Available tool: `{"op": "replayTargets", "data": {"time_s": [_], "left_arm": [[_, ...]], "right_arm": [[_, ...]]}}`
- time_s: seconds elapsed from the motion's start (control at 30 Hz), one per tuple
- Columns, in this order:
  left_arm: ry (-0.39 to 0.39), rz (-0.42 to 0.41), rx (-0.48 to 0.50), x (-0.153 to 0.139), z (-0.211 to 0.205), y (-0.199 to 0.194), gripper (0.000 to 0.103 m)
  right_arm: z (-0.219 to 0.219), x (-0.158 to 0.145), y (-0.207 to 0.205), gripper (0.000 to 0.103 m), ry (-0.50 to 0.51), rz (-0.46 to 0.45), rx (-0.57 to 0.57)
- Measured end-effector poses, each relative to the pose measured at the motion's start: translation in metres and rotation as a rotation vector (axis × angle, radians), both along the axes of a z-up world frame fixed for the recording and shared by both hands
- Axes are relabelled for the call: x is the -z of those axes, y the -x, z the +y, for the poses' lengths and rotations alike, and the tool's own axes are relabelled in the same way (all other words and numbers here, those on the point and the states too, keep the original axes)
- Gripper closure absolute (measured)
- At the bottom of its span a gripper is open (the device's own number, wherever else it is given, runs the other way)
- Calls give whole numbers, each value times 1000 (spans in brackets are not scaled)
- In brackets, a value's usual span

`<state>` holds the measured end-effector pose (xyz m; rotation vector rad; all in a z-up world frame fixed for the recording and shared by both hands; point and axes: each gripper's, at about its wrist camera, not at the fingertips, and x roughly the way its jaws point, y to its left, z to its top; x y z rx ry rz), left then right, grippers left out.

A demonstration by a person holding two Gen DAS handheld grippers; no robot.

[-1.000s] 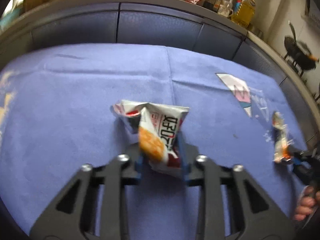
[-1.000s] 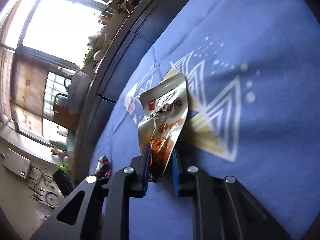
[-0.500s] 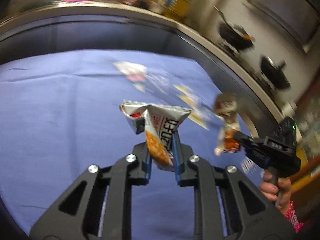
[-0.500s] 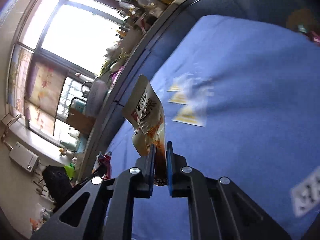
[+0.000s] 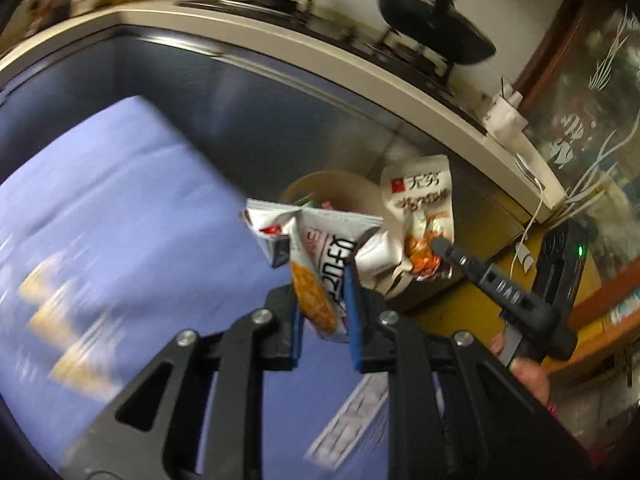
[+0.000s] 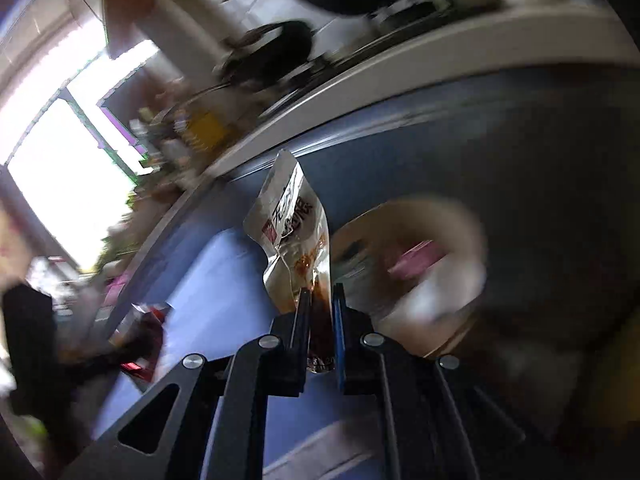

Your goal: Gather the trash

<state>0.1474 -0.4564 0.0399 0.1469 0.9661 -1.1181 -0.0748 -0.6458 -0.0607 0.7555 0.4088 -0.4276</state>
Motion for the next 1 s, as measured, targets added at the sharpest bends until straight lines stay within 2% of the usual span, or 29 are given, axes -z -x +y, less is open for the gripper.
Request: {"op": "replayTargets", "data": {"time_s": [0.07, 0.2, 0.33, 0.37, 0.4, 0.47, 0.6, 0.77, 0.83, 1.0], "left_arm": [[-12, 14, 33, 6, -42, -6, 86], [-56, 23, 78, 28, -93, -9, 86], [-116, 21, 88, 51, -123, -11, 84], [-127, 23, 83, 54, -127, -12, 73], [-142, 33, 75, 60, -133, -13, 54], [-150, 45, 54, 65, -136, -15, 38], [-119, 16, 45, 53, -127, -12, 38], [-42, -42, 12, 15, -91, -3, 38], [-9, -89, -4, -2, -66, 9, 38], [-13, -218, -59, -20, -11, 44, 38]], "right_arm": [[-19, 13, -1, 94, -5, 29, 26], [-37, 34, -12, 94, -16, 75, 25], [-32, 43, -21, 94, 3, 104, 4], [-32, 44, -23, 94, -2, 111, 1], [-34, 46, -24, 92, -13, 113, -3], [-35, 45, -24, 88, -22, 107, -9], [-31, 40, -13, 68, -4, 97, 16], [-25, 17, 7, 66, 7, 13, 57], [-19, 8, 17, 66, 16, -17, 72], [2, 1, 33, 66, -50, -60, 90]]}}
